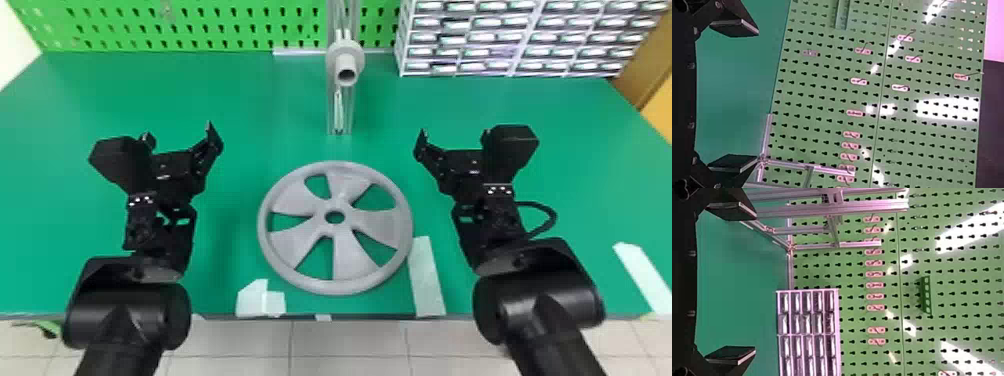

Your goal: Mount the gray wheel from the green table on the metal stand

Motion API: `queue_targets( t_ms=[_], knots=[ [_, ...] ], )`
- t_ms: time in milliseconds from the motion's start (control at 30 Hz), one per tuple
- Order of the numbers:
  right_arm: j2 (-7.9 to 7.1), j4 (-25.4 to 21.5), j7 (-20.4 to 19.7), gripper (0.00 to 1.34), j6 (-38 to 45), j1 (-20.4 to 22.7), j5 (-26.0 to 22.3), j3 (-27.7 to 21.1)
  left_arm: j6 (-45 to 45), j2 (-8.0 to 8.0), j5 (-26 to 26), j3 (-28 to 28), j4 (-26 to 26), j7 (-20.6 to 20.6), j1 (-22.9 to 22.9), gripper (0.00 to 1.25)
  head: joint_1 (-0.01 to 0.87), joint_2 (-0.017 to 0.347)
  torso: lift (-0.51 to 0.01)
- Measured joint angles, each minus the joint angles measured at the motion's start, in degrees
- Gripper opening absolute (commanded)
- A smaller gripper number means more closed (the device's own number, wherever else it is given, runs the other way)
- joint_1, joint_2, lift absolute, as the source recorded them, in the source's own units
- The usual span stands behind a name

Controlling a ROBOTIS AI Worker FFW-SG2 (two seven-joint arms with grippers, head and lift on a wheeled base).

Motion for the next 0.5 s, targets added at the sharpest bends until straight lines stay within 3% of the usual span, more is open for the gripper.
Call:
queue_targets(
  t_ms=[500],
  knots=[
    [0.0, -0.7, 0.0, 1.24, 0.5, 0.1, -0.5, -0.2, 1.3, 0.01, 1.4, -0.4, -0.4, 0.0, -0.1, 1.1, 0.867, 0.052, -0.1]
  ],
)
